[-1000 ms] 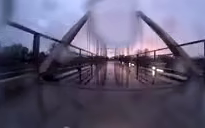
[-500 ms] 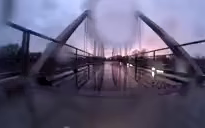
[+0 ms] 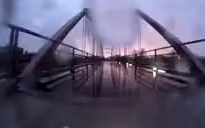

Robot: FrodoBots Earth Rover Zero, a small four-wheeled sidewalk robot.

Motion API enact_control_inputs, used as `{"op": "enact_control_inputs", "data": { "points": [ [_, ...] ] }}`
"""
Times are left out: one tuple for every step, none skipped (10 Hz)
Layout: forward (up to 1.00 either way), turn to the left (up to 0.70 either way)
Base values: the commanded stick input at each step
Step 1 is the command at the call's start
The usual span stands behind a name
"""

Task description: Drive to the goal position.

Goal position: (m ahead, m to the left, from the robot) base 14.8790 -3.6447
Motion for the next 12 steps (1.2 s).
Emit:
{"op": "enact_control_inputs", "data": {
  "points": [
    [0.7, -0.31],
    [0.7, 0.0],
    [0.7, 0.0],
    [0.7, 0.0],
    [0.7, 0.0],
    [0.7, 0.0],
    [0.7, 0.0],
    [0.7, 0.0],
    [0.7, 0.0],
    [0.7, 0.0],
    [0.7, 0.0],
    [0.7, 0.0]
  ]
}}
